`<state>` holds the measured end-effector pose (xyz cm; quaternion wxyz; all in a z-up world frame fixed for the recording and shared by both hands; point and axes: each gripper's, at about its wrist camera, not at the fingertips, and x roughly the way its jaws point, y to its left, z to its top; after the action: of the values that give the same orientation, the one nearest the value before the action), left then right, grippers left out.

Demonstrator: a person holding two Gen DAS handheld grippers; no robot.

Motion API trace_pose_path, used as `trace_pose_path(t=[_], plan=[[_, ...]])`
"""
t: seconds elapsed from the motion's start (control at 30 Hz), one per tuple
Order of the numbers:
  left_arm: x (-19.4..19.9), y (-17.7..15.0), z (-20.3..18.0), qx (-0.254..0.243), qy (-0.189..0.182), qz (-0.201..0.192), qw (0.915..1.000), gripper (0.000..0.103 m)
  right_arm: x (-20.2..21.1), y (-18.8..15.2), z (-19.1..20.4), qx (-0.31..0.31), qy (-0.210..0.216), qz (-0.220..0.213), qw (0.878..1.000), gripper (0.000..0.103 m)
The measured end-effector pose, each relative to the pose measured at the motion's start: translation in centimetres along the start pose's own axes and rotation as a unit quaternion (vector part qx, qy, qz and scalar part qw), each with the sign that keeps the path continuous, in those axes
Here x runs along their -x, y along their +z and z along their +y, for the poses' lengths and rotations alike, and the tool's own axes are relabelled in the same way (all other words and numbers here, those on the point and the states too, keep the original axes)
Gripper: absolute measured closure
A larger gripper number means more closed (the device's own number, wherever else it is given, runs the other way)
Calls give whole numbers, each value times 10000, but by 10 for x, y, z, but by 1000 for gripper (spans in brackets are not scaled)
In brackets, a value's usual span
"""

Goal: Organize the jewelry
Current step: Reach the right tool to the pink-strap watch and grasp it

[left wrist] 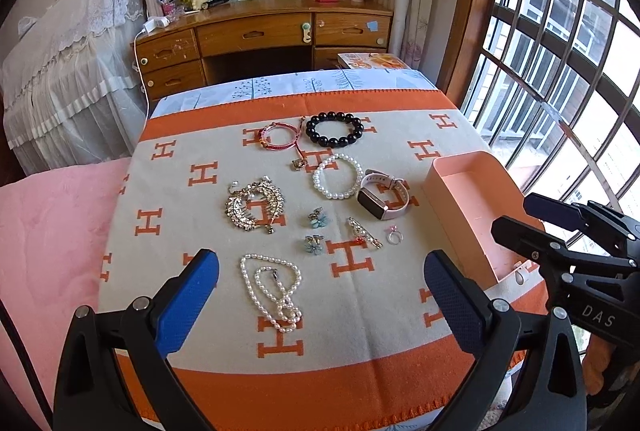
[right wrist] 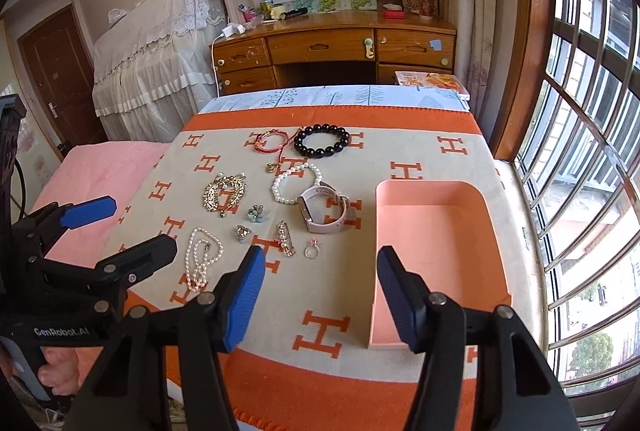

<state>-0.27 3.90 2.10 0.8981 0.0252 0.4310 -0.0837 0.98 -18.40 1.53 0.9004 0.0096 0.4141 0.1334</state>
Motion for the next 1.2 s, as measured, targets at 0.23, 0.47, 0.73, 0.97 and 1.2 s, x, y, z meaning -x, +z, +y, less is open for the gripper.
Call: trace_pose_path(t=[0.23,0.47,0.73,0.97,1.2], plan=[[-18,33,27,58,-15,222,9997,2,-23,36,-9,136,228,372,9990,54],[-55,64,42,129,193,429,9988,2,-49,70,-16,227,116,527,9983,54],[-99,78,29,-172,239,540,9981,5,-89,86,-14,488,95,933,9944,54],[-137,81,19,-357,226,764,9962,12,-140,87,-10,611,285,1527,9860,61],[-179,82,21,-277,84,1215,9922,33,-189,85,-14,639,227,2071,9760,70]])
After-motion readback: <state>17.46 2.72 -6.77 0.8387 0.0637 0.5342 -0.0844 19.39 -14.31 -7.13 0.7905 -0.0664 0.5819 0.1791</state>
